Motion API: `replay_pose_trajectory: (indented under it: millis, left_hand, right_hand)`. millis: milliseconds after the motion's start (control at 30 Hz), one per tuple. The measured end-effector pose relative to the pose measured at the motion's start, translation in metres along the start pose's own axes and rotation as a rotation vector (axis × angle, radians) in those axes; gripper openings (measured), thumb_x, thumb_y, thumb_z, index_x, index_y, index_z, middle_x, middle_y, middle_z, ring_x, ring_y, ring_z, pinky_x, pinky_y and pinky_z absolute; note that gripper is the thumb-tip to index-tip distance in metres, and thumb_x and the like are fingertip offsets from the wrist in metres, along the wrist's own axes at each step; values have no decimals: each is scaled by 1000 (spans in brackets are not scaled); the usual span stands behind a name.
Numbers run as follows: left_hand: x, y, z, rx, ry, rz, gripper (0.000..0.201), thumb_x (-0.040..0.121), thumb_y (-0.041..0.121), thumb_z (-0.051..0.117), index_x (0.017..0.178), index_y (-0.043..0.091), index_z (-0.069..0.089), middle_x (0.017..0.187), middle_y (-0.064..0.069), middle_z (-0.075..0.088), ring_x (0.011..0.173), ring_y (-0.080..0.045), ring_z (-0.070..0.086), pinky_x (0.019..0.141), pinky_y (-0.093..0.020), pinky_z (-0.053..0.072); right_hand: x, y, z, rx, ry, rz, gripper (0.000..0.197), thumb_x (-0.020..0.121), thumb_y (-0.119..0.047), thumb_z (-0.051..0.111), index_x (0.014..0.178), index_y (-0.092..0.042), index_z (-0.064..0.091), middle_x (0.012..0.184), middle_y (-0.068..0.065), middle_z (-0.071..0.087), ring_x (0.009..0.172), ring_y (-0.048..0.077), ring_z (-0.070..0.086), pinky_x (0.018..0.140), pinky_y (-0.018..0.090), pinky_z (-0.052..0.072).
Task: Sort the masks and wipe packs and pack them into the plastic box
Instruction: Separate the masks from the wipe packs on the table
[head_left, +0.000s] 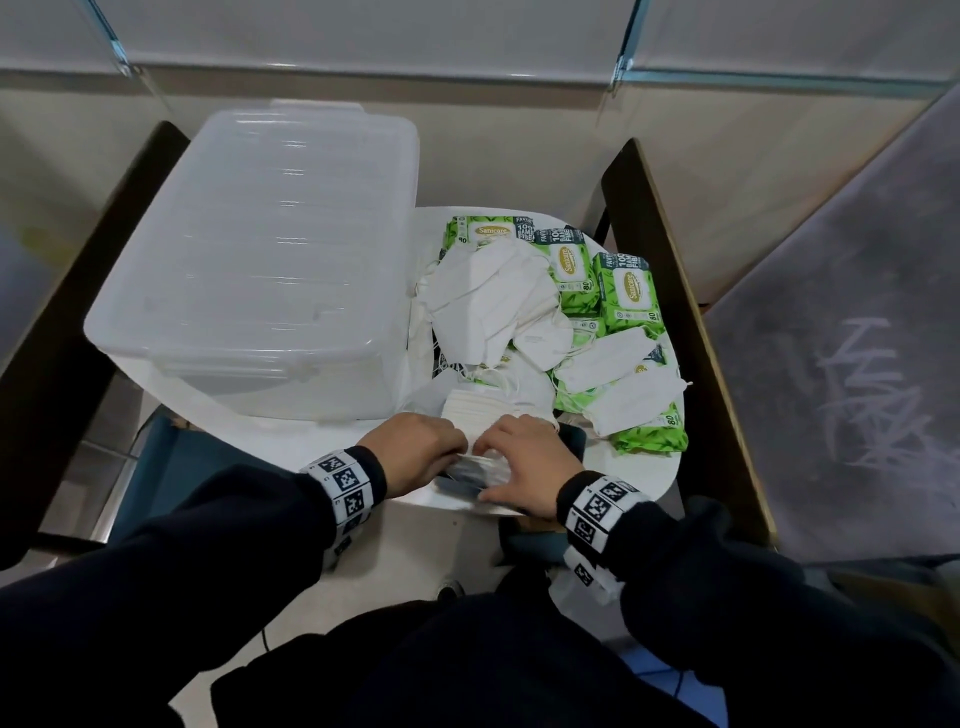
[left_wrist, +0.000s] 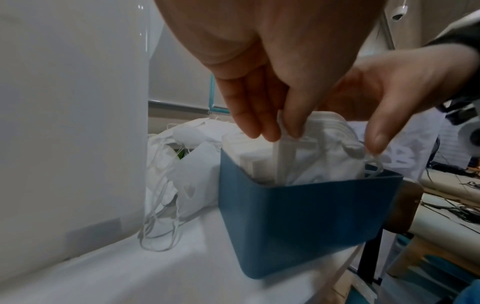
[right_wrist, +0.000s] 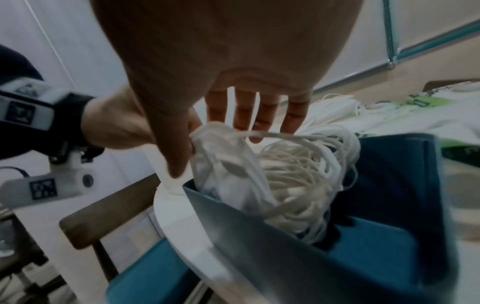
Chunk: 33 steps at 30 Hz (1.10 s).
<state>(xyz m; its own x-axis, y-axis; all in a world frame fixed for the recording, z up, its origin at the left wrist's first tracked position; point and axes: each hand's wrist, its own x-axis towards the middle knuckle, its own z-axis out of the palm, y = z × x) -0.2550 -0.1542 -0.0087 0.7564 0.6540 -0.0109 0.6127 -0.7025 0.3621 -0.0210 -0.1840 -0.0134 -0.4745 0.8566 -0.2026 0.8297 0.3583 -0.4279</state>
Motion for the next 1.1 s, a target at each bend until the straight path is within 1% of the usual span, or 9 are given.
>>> replay_pose_trajectory:
  millis: [100, 267, 400, 567, 700, 800, 933, 1033, 1100]
  left_hand:
    - [3, -2, -6, -34, -4, -30, 15, 95, 25, 58, 98, 17, 70, 90, -2, 69, 82, -28, 65, 70, -31, 44]
    - [-2, -5, -8, 10, -184, -91, 19, 103, 28, 53, 106, 17, 69, 100, -2, 68, 92, -26, 64, 77, -34, 47]
    - [-6, -8, 2, 105, -322, -40, 23, 106, 29, 49, 108, 16, 68, 103, -6, 68, 94, -29, 64, 78, -36, 48]
    - [1, -5, 5, 129, -318, -58, 23, 104, 30, 52, 106, 17, 70, 103, -4, 66, 94, -28, 63, 76, -36, 45]
    - [-5, -15, 3, -92, -168, -381, 21, 84, 47, 78, 93, 28, 76, 93, 11, 65, 85, -13, 62, 76, -30, 49]
    - [-15, -17, 7, -685, 92, -796, 30, 72, 33, 92, 88, 18, 71, 80, 1, 74, 71, -13, 71, 61, -28, 55]
    - [-21, -10, 16, -1129, -36, -997, 38, 83, 27, 86, 107, 3, 70, 98, -13, 74, 78, -24, 74, 63, -35, 60]
    - [-17, -7, 27, -1158, -22, -1016, 39, 83, 30, 85, 106, 2, 70, 102, -16, 75, 78, -23, 75, 65, -35, 61]
    - [-16, -5, 33, -1139, 24, -1025, 40, 80, 29, 88, 103, 2, 71, 96, -16, 78, 78, -23, 76, 67, -36, 62]
  right_hand:
    - [-1, 5, -2, -171, -15, 86, 34, 83, -48, 68, 113, -30, 65, 113, -5, 59, 111, 22, 52, 92, 40, 37]
    - [-25, 30, -3, -25, -47, 254, 18, 87, -42, 61, 80, -26, 62, 78, -7, 67, 82, 19, 65, 78, 34, 52]
    - [-43, 47, -6, -27, -139, 300, 20, 79, -43, 66, 80, -23, 67, 77, -8, 70, 76, 12, 64, 75, 31, 53]
    - [-38, 37, -2, -116, -216, 386, 14, 83, -41, 68, 77, -28, 69, 85, -9, 70, 87, 16, 63, 90, 37, 45]
    - [-35, 36, -13, 416, -19, 586, 22, 74, -31, 89, 87, -23, 72, 86, -6, 73, 84, 16, 69, 77, 28, 55]
    - [-30, 40, -23, 892, 294, 762, 44, 80, -32, 86, 114, -20, 60, 109, 5, 69, 101, 23, 68, 91, 43, 54]
    - [-16, 24, -9, 1519, 115, 921, 56, 86, -46, 78, 130, -16, 60, 126, 13, 66, 116, 34, 63, 100, 48, 52]
    - [5, 51, 54, 1567, 112, 1014, 115, 44, -54, 100, 142, -13, 58, 126, 13, 72, 113, 35, 70, 97, 56, 56]
    - [15, 62, 77, 1722, 80, 970, 107, 54, -48, 99, 144, -9, 56, 134, 19, 67, 121, 42, 66, 107, 60, 48]
